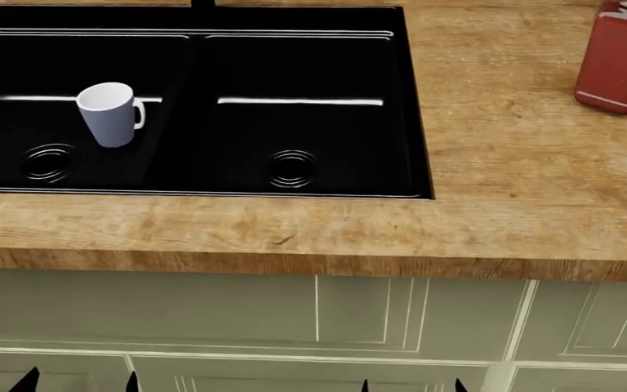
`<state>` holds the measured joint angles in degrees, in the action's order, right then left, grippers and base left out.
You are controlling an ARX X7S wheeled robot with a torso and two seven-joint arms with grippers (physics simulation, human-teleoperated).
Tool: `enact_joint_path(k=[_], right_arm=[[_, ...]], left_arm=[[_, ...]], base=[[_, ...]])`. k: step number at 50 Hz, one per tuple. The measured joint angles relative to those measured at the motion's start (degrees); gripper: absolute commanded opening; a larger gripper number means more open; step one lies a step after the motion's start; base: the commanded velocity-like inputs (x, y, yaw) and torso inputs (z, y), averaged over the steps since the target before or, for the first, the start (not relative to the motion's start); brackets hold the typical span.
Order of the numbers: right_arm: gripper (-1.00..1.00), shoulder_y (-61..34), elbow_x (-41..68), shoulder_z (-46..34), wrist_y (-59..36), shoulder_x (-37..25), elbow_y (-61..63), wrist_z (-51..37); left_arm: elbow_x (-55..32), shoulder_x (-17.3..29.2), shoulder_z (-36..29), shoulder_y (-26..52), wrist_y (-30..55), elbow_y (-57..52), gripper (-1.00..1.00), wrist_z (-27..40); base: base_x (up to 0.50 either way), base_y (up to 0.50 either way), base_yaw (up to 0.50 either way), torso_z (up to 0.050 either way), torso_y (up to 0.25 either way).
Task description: Turn on the sink faucet.
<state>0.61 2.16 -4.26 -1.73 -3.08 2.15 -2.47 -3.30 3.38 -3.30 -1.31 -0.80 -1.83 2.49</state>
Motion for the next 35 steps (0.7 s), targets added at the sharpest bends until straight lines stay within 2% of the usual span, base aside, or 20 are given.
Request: enact_joint_path(k=[16,24,35], right_arm=[[1.0,1.0,1.7,-0.6,-4.8,-2.4,7.9,-1.4],[1.0,1.1,3.0,0.1,-10.3,-4.3,15.2,-2.0],[1.0,-2.2,3.3,0.2,-23.0,-7.6,26.3,-2.9]], left_arm=[[-3.8,3.3,-0.3,-2.3,5.2,-10.9,1.0,0.2],[-5.5,6.0,0.3,-1.7,13.8,-21.4,1.0,1.2],[-7.8,9.7,2.1,2.8,26.3,-33.0,1.0,2.6]], base=[[0.0,0.0,0.0,0.05,0.057],[0.0,0.0,0.0,0.05,0.063],[0.0,0.0,0.0,0.05,0.066]])
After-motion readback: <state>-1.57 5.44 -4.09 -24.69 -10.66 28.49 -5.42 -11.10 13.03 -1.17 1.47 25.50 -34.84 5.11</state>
